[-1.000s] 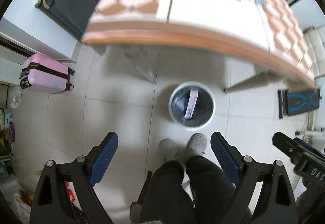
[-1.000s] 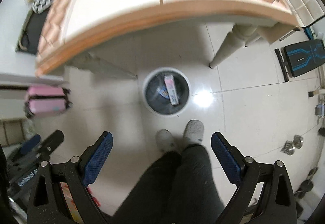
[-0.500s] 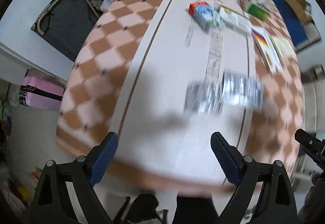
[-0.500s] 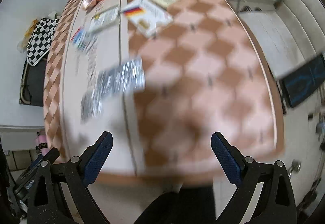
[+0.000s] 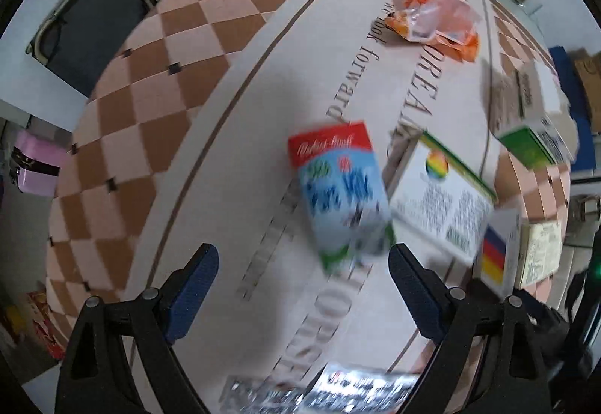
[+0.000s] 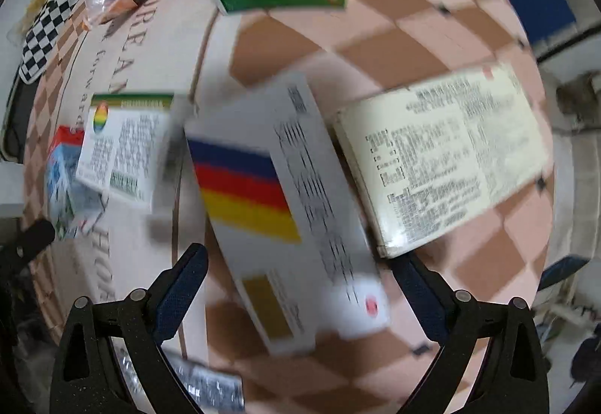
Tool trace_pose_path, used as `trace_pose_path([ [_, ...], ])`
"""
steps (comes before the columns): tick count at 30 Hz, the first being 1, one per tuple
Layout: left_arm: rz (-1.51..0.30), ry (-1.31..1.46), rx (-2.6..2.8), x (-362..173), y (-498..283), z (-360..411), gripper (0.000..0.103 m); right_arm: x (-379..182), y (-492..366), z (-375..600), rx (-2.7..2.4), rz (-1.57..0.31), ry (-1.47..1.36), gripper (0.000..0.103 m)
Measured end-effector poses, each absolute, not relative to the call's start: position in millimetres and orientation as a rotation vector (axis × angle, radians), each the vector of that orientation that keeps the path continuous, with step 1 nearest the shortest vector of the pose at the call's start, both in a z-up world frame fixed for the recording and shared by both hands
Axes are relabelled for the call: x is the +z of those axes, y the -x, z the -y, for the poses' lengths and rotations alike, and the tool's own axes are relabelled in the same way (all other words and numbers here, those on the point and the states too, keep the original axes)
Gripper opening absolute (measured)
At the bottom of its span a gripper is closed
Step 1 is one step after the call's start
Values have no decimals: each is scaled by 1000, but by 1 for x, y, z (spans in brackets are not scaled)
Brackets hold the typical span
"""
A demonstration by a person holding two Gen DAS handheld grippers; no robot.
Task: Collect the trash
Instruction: 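Grasp the white-red-yellow medicine box with the right tool while the left tool grasps the Pure Milk carton, then carry the box and carton to the trash bin and release both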
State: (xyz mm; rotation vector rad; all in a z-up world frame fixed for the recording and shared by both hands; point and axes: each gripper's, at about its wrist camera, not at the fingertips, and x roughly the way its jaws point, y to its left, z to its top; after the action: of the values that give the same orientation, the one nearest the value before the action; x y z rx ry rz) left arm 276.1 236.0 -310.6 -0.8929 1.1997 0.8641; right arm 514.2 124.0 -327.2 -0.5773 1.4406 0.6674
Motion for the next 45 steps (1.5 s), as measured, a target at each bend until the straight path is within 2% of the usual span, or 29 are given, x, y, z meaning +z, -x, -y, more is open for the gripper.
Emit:
trace_pose_path([
  [4,-1193,971,857,-325,-287,-254,92,-329,-519,-139,622,-1425,626,99],
  [5,-1186,982,857,-327,-288,-257,91,-329,-519,-139,619,-1420,631,96],
  [6,-1176,988,856,-328,-288,-258,82,-327,-518,-139,615,-1403,644,92],
  [7,-1171,991,859,-329,-288,-259,66,-325,-518,-137,616,-1387,655,84],
  [8,-1157,1002,848,-328,-286,-259,60,-322,-518,-134,624,-1373,654,83],
  [9,-1142,1012,838,-328,-286,-259,49,-320,-518,-128,644,-1380,644,83],
  [19,-1294,801,767,-325,-252,-204,49,-322,-511,-71,657,-1516,660,83],
  [25,-1313,827,805,-341,-251,-210,48,-327,-492,-72,594,-1469,695,85],
  [31,-1305,750,778,-333,-257,-191,45,-324,-466,-64,607,-1405,665,81],
  [35,-1283,695,774,-315,-254,-175,45,-321,-452,-66,620,-1421,628,80],
  [45,-1118,599,703,-237,-191,-130,45,-245,-375,-27,667,-1309,429,80],
])
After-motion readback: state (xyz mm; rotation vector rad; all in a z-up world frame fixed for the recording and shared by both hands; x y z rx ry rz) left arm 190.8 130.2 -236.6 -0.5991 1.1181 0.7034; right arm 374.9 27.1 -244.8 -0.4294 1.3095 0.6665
